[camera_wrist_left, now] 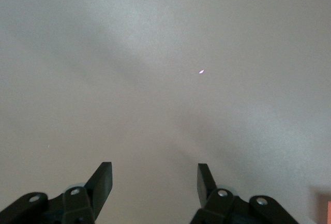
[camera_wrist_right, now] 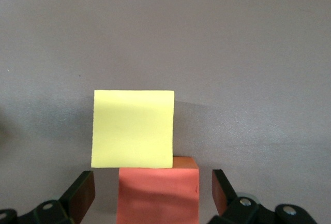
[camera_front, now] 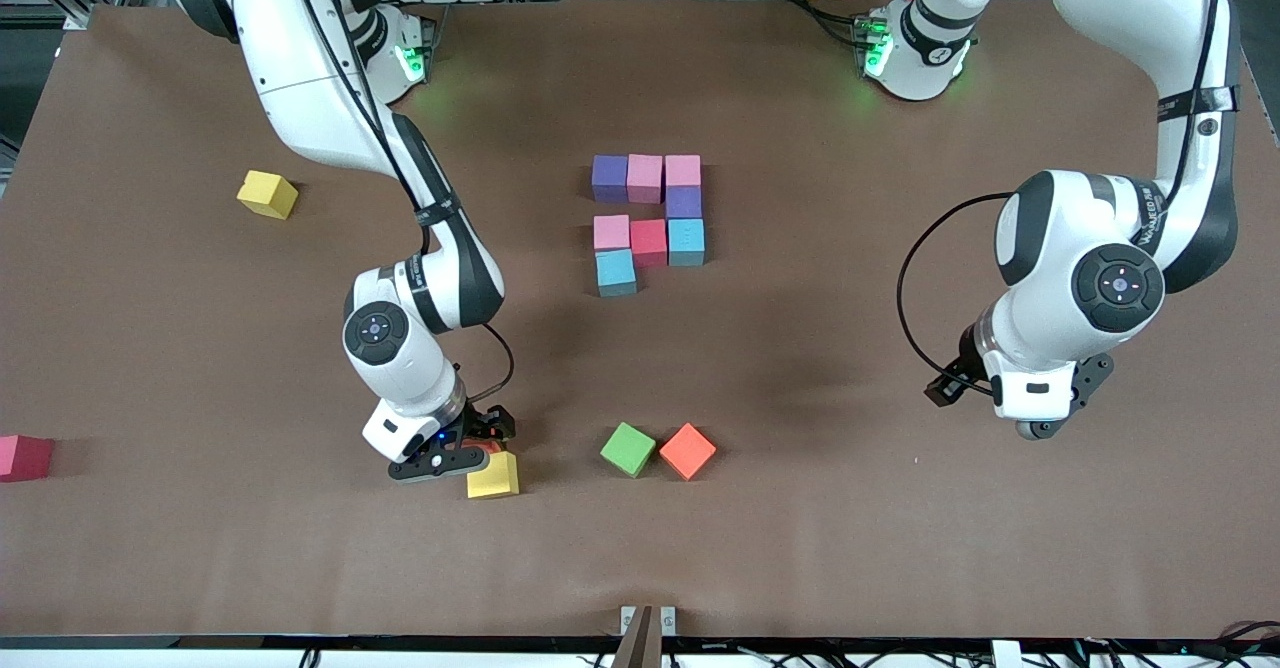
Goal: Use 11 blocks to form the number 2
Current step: 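Grasp the orange cube with the right gripper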
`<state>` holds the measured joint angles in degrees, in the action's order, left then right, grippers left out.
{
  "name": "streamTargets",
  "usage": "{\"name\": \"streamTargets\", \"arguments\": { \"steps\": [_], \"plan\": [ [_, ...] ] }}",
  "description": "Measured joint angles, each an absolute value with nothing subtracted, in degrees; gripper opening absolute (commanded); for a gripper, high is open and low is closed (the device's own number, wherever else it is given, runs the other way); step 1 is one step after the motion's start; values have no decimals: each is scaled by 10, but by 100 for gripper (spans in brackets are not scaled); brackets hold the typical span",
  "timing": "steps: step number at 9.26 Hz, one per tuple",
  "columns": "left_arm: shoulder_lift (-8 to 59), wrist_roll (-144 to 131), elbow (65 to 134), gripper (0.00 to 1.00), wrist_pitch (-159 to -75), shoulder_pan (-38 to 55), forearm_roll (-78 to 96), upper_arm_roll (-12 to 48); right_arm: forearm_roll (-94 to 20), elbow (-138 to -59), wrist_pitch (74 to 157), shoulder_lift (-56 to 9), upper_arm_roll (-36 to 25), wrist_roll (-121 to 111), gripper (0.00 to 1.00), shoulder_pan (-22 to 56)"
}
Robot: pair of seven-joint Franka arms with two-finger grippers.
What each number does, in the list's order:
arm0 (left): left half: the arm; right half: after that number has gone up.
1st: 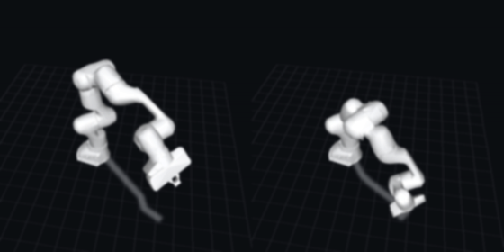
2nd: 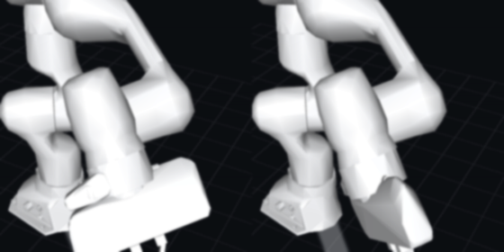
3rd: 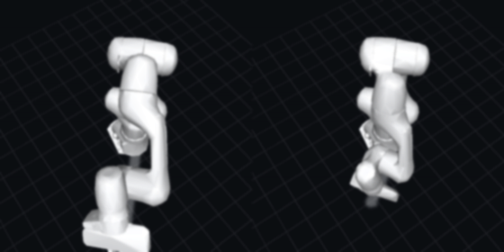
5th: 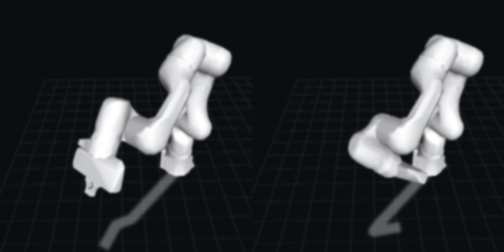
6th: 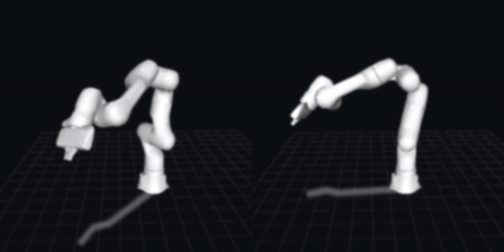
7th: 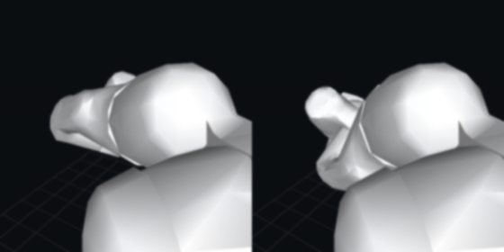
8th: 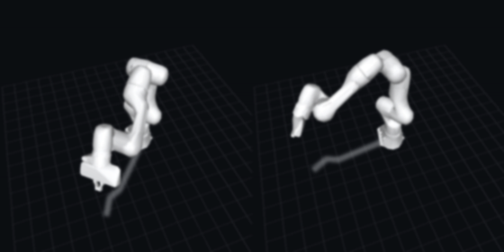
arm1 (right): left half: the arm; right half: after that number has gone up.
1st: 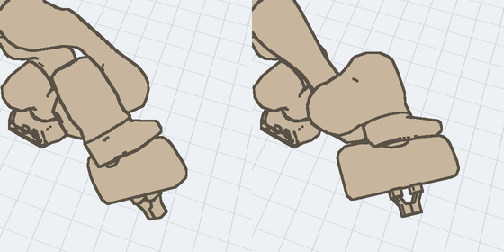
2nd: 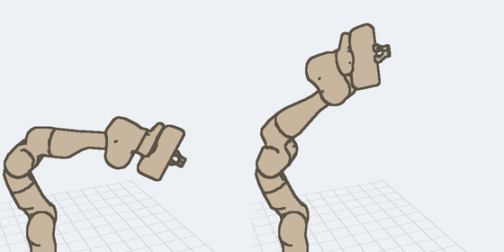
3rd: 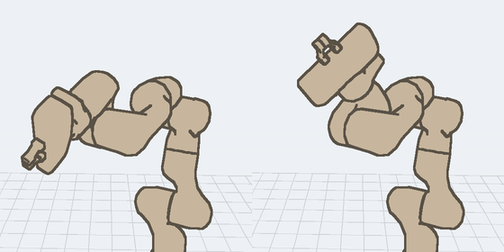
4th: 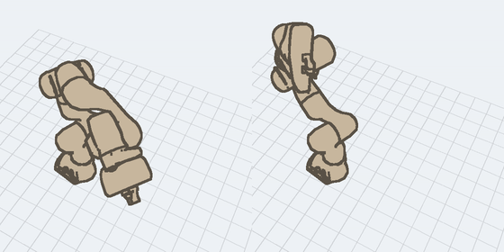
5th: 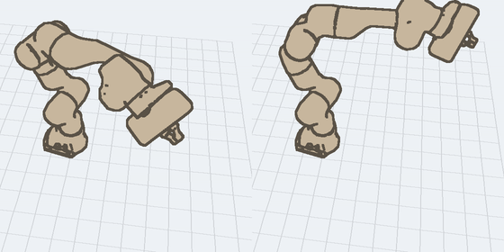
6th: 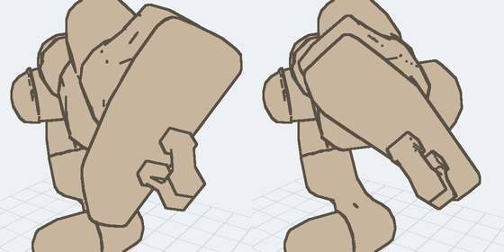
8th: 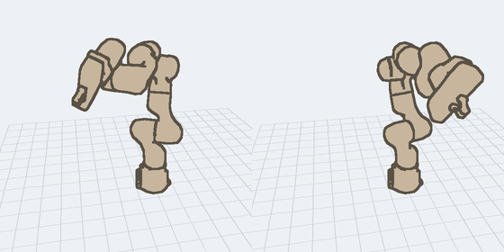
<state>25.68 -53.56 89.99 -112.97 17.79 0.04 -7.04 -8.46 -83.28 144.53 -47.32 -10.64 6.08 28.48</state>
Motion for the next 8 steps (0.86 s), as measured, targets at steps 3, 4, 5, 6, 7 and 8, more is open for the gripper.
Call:
{"name": "streamTargets", "arguments": {
  "steps": [3, 4, 5, 6, 7, 8],
  "plan": [
    [257, -536, 900, 74, -1130, 178, 0, -70, -78, -862, 1481, -474, -106, 60, 100, 285],
    [257, -536, 900, 74, -1130, 178, 0, -70, -78, -866, 1484, -474, -106, 60, 86, 285],
    [257, -536, 900, 74, -1130, 178, 0, -70, -78, -866, 1484, -474, -106, 59, 73, 287],
    [257, -536, 900, 74, -1130, 178, 0, -70, -78, -866, 1484, -473, -106, 59, 53, 289],
    [257, -536, 900, 74, -1130, 178, 0, -70, -78, -866, 1484, -473, -106, 59, 32, 290],
    [257, -536, 900, 74, -1130, 178, 0, -70, -77, -866, 1484, -472, -106, 59, 19, 292]
  ]
}}
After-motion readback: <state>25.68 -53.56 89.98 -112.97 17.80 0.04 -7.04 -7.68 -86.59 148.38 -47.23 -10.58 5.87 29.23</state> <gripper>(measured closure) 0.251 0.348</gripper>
